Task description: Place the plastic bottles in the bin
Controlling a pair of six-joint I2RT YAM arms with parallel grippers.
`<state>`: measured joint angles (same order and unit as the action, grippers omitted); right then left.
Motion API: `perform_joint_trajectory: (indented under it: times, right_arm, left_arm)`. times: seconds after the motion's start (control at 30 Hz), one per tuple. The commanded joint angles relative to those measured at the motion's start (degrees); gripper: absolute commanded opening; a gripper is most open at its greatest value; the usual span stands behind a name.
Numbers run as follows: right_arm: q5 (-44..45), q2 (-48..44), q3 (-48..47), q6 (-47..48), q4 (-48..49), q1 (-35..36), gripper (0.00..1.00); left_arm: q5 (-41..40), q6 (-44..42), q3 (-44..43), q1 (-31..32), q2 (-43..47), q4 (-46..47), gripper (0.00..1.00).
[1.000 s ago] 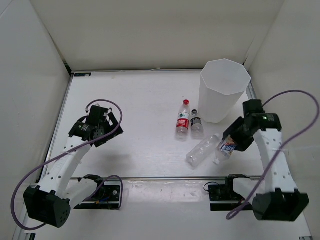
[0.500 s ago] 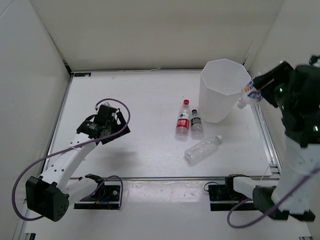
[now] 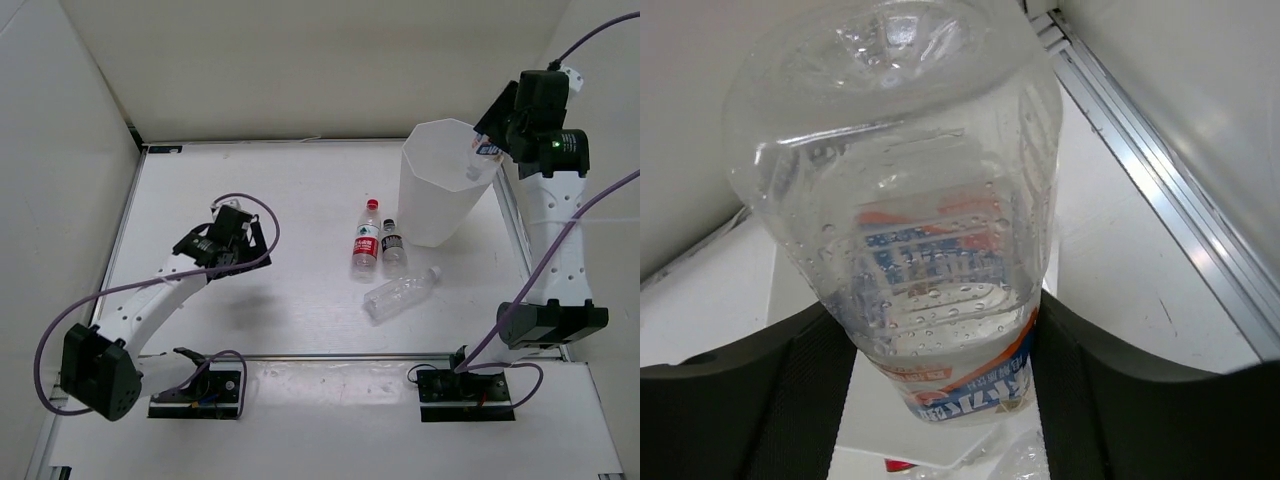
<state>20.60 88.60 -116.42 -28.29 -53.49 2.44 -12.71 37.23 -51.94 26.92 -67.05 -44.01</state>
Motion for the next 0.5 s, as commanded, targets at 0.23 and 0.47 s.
perform_joint_trajectory:
  times: [0.23, 0.47]
  right_arm:
    - [-5.48, 0.88, -4.42, 0.09, -2.47, 3.01, 1.00]
    - [-9.17, -7.90, 1.46, -0.81, -1.00, 7.75, 1.00]
  left_arm:
    - [-0.57, -1.55, -25.20, 3.76, -20.30, 5.34, 0.99]
    - [19.96, 1.88, -44.44, 2.53, -40.84, 5.34, 0.99]
